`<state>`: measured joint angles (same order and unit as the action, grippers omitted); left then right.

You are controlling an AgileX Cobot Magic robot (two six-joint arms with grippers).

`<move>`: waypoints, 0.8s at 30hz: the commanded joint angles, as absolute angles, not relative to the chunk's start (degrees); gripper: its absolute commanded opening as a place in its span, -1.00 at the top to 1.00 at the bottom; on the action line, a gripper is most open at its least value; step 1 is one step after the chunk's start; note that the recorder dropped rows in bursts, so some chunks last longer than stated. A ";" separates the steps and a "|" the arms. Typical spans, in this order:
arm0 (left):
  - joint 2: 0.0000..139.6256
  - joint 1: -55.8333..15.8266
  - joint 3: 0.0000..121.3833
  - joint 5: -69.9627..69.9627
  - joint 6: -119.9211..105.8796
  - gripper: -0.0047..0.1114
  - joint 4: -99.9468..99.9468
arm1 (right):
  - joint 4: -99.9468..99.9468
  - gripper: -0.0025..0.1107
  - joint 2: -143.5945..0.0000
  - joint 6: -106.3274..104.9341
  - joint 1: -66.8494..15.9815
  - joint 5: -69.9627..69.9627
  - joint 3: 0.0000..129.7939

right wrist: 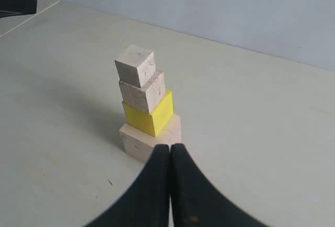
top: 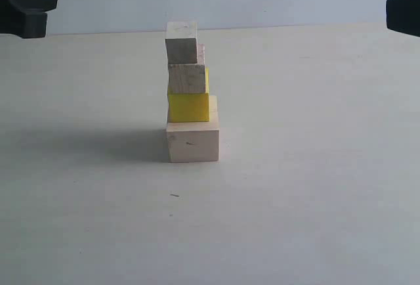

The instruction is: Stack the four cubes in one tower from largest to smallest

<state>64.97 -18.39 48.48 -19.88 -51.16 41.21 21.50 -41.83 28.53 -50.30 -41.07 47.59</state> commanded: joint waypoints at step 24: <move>38.30 10.79 48.15 -28.55 -51.62 0.92 43.87 | 21.55 0.96 -41.40 28.53 -50.36 -40.53 47.26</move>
